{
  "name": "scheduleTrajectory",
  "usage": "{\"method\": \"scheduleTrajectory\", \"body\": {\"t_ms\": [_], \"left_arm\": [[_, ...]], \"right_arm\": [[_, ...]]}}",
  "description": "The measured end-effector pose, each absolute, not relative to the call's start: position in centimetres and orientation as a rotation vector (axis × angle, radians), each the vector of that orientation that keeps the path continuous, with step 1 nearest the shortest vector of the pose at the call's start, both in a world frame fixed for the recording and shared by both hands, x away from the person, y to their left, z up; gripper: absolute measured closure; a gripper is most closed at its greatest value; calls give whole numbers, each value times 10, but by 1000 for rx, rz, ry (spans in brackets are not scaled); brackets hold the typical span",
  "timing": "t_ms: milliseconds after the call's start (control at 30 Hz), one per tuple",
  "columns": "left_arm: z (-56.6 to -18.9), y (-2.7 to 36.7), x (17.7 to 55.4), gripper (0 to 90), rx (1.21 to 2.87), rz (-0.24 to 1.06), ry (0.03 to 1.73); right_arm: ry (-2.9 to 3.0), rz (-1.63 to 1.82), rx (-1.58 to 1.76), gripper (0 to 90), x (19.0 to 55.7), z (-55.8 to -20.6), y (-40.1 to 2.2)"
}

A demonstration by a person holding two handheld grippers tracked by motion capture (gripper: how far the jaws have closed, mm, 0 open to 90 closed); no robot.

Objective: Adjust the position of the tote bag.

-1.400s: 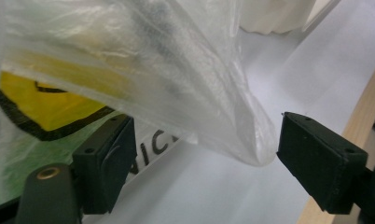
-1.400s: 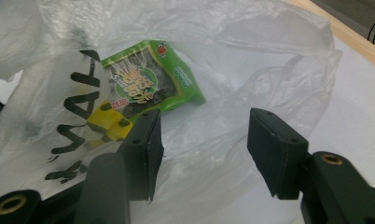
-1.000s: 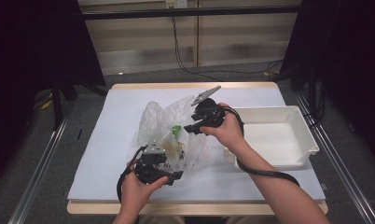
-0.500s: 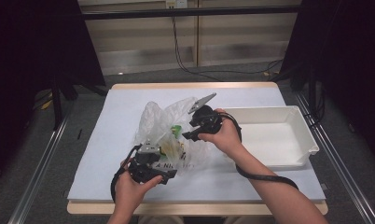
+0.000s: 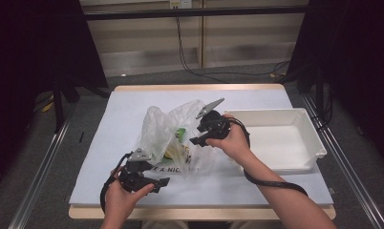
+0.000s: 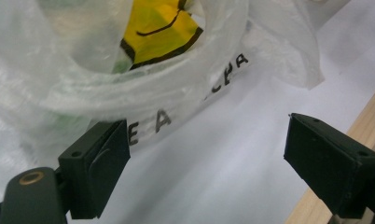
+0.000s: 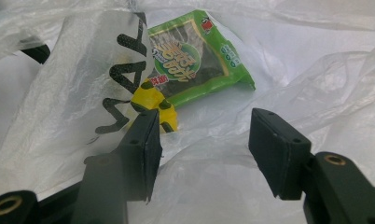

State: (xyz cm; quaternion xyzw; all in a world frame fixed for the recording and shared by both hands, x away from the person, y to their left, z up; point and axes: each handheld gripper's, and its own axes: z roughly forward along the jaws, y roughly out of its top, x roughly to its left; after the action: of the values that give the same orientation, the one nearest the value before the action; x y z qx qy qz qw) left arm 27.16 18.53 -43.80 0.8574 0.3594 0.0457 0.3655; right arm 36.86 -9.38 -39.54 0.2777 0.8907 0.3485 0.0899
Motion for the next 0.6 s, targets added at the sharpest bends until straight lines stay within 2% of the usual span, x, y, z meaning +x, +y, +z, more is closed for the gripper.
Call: {"method": "scheduleTrajectory", "body": {"t_ms": [400,500,600], "left_arm": [[-431,202,282,146,2169,193,969],[-430,203,285,169,2151,192,984],[-427,204,286,232,2161,222,967]], "right_arm": [[2663,1062,800,417,365,-393,-85],[2665,1062,793,401,365,-391,-81],[2672,1067,788,369,365,-389,-78]]}}
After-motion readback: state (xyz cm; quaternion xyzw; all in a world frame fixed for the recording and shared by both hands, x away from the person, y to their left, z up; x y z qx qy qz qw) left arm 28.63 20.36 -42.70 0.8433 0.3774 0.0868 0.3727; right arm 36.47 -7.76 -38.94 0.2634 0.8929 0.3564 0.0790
